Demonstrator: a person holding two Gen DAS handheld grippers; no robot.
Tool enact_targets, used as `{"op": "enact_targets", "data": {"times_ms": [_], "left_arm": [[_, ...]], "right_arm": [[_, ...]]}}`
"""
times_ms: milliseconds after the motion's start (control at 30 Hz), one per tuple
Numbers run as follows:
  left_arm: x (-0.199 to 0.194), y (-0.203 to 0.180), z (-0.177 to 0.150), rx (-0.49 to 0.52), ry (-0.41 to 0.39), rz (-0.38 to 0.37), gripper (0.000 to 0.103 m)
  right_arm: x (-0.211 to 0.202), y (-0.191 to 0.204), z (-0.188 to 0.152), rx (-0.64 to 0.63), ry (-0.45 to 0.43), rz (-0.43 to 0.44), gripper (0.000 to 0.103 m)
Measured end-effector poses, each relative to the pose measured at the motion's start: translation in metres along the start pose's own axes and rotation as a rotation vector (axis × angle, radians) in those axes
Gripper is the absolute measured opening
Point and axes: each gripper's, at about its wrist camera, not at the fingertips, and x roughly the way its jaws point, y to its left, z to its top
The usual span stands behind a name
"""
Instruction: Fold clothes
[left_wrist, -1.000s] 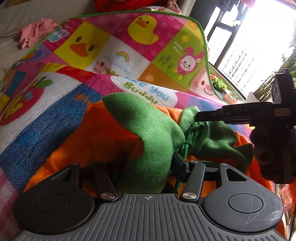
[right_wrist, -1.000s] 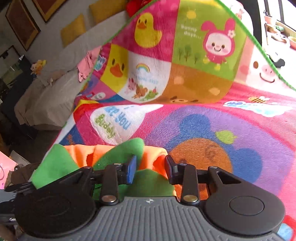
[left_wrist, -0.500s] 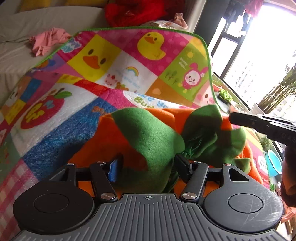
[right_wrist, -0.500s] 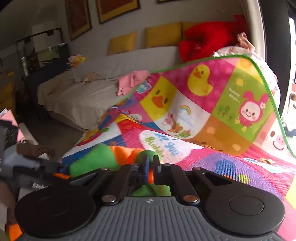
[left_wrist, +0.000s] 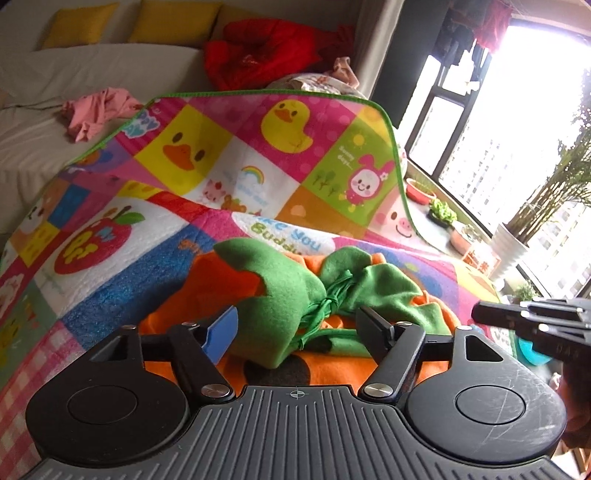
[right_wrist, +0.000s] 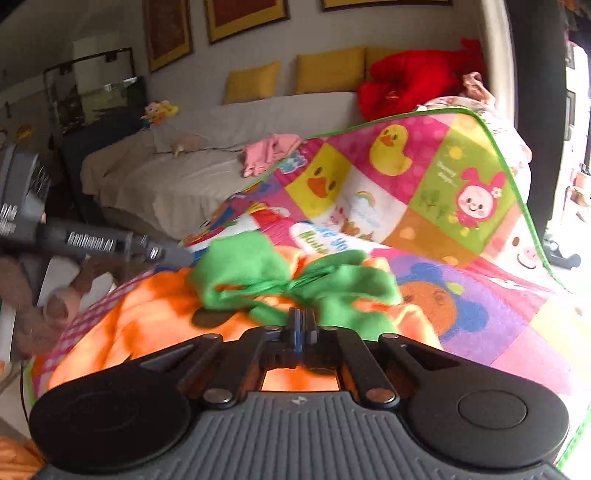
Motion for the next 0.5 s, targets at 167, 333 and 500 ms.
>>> {"op": "enact_targets", "data": {"times_ms": [167,333,500], "left_arm": [[0.033,0.001,0.003,0.014,0.067,-0.029,0.062],[0.059,0.011,-0.003,0.023,0.142,-0.015,0.060],[0.064,0.017,-0.008,0.027,0.158,-0.028,0.060]], "right_arm": [[0.052,-0.038,0.025,0.106,0.050,-0.021,0.021],[0.124,-0.077,0.038,0.248,0.139,-0.064,0.030],[0.180,-0.088,0.030,0.323,0.195,-0.003,0.031]]}}
